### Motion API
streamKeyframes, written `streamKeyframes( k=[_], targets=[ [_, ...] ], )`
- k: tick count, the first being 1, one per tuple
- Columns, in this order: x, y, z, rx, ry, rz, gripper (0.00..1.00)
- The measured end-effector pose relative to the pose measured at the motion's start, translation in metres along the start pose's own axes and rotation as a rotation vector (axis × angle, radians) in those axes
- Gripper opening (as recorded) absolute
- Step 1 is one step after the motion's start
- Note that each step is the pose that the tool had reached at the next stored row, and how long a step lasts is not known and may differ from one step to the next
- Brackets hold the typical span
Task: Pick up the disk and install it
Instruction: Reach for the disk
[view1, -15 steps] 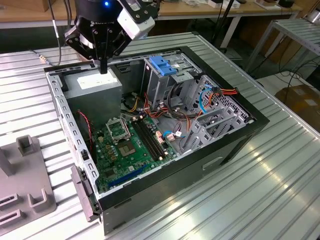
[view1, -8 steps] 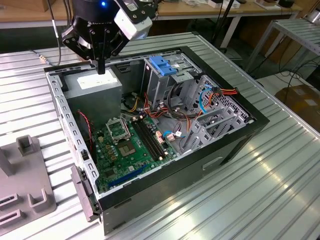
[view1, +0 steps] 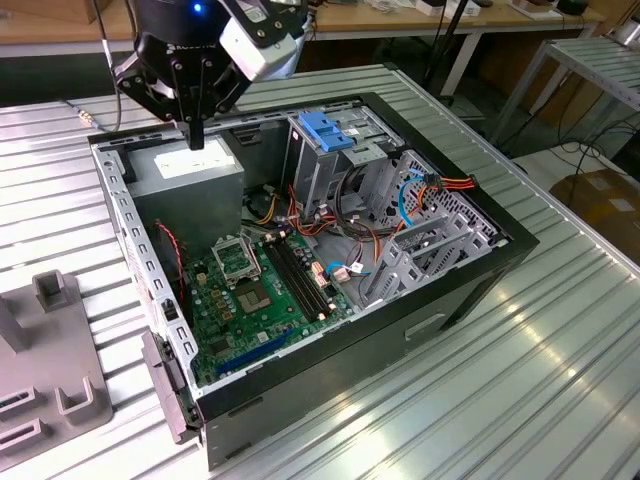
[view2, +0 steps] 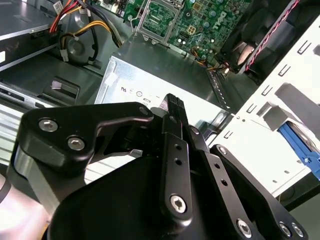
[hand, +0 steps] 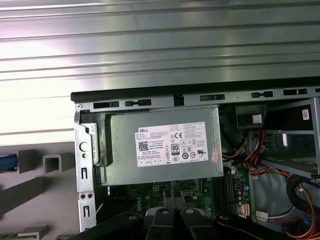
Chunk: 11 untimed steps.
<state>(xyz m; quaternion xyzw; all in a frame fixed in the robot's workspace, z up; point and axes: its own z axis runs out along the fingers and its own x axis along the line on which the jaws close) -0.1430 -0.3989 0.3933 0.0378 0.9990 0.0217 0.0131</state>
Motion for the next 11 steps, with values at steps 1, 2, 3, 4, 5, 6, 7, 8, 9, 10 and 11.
streamKeyframes(
  k=[1,2,3,4,5,6,7,8,9,10,11],
  targets=[
    [0.0007,-0.0001,0.0,0.0,0.0,0.0,0.1],
    [0.0014,-0.0001,-0.0001,0.0,0.0001,0.0,0.1],
    [0.0028,-0.0002,-0.0001,0.0,0.0,0.0,0.1],
    [0.0035,-0.0003,-0.0001,0.0,0.0,0.0,0.1],
    [0.0042,-0.0003,-0.0001,0.0,0.0,0.0,0.1],
    [0.0052,-0.0004,-0.0001,0.0,0.0,0.0,0.1],
    [0.006,-0.0004,-0.0002,0.0,0.0,0.0,0.1],
    [0.0067,-0.0005,-0.0002,0.0,0.0,0.0,0.1],
    [0.0074,-0.0006,-0.0002,0.0001,0.0,0.0,0.1],
    [0.0082,-0.0006,-0.0003,0.0001,0.0,0.0,0.1],
    [0.0089,-0.0007,-0.0002,0.0,0.0,0.0,0.1]
  ],
)
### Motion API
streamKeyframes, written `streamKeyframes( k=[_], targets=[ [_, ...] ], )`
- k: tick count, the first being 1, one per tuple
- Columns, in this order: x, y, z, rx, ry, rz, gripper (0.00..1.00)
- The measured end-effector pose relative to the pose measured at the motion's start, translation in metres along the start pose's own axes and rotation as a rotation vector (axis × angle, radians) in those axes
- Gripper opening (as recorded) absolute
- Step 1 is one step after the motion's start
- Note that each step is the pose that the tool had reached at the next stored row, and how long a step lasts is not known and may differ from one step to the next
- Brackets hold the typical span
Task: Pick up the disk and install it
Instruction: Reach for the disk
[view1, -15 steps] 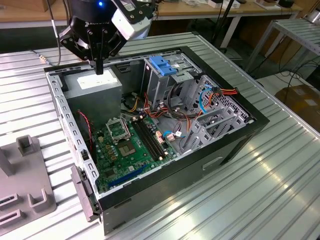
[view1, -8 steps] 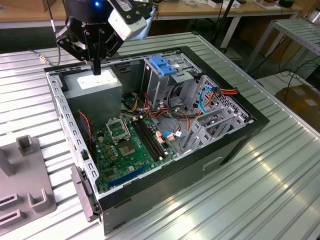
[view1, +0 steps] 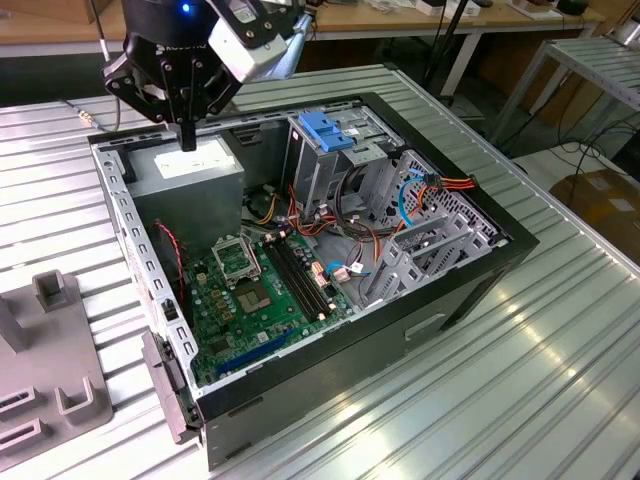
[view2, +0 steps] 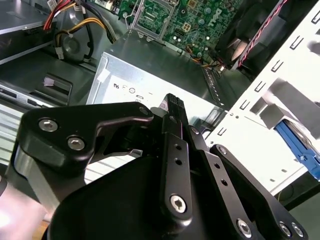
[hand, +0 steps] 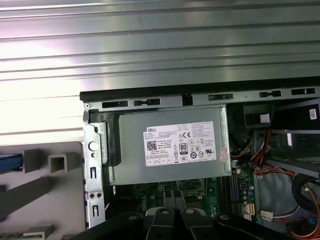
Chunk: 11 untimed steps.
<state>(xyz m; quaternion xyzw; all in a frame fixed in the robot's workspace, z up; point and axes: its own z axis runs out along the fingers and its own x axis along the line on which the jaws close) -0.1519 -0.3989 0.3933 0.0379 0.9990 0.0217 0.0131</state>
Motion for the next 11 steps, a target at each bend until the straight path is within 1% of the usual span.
streamKeyframes(
  k=[11],
  targets=[
    [0.0091,-0.0007,-0.0003,0.0,0.0,0.0,0.1]
  ],
)
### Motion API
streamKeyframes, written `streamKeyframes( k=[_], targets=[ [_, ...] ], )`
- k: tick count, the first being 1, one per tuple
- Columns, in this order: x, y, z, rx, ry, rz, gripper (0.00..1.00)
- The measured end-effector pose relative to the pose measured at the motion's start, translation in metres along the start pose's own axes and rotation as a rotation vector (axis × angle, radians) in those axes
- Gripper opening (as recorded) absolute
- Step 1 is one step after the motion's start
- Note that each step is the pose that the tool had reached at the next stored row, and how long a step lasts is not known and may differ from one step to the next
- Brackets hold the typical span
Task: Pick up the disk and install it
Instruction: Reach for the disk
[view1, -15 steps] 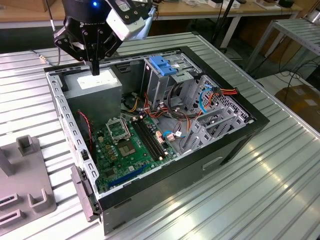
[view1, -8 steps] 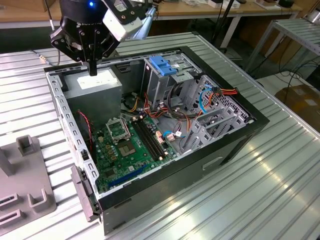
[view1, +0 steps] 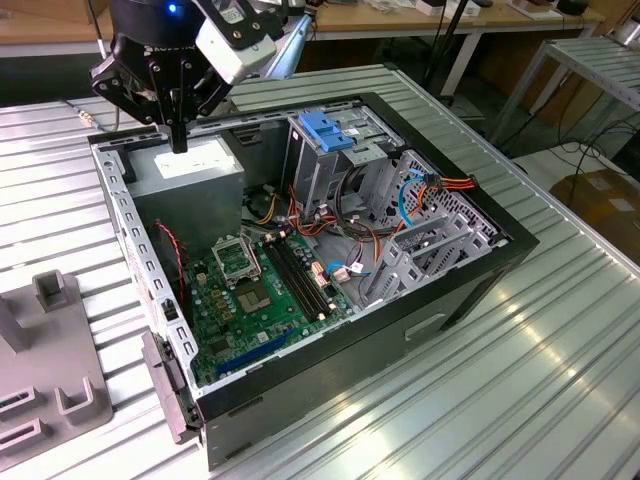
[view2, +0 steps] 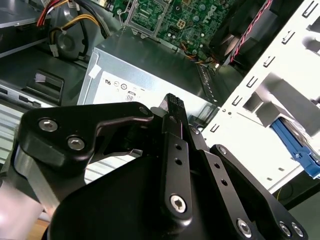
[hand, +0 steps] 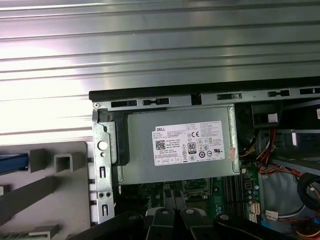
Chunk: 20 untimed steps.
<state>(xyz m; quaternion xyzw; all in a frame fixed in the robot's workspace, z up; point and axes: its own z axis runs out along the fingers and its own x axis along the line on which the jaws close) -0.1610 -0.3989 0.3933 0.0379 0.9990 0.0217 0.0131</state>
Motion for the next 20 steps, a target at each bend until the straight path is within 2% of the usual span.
streamKeyframes(
  k=[20],
  targets=[
    [0.015,-0.0011,-0.0004,0.0,0.0,0.0,0.1]
  ],
)
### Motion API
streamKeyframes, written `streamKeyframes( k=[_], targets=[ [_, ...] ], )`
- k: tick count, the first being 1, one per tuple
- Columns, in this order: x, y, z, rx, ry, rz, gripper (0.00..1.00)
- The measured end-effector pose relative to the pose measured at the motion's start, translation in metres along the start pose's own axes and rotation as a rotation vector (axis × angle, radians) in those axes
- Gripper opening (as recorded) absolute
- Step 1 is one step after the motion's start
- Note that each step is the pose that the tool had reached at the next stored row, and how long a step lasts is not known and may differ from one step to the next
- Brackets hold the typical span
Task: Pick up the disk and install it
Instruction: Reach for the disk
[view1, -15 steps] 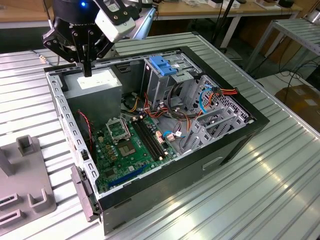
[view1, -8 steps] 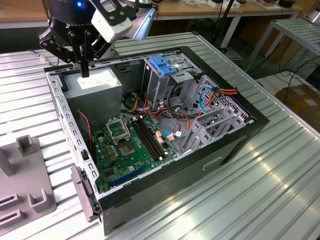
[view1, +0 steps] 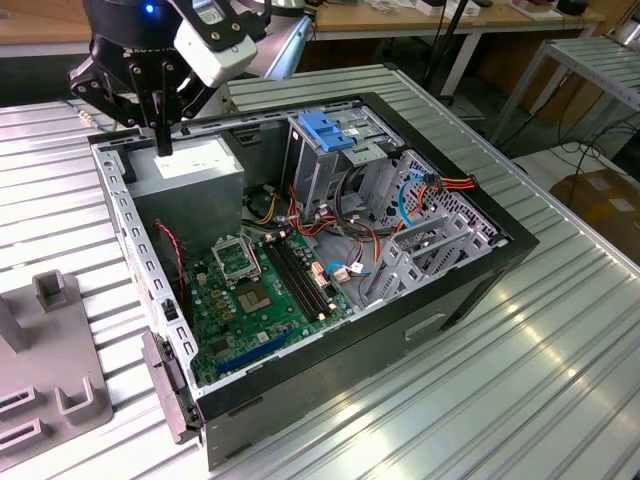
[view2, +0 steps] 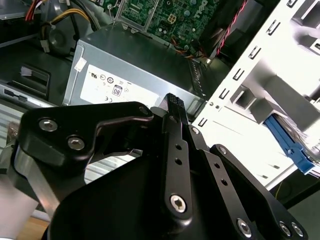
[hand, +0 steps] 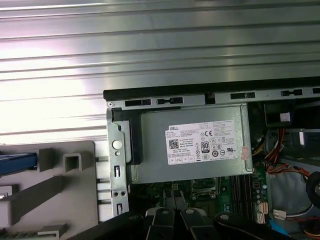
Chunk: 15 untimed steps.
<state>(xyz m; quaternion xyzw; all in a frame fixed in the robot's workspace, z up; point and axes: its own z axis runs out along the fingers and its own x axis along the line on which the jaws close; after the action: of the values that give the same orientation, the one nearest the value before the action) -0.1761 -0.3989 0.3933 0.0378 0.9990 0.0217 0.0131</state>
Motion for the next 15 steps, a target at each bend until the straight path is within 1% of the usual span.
streamKeyframes(
  k=[7,15],
  targets=[
    [0.0076,-0.0006,-0.0002,0.0,0.0,0.0,0.1],
    [0.0142,-0.0011,-0.0004,0.0,0.0,0.0,0.1]
  ],
)
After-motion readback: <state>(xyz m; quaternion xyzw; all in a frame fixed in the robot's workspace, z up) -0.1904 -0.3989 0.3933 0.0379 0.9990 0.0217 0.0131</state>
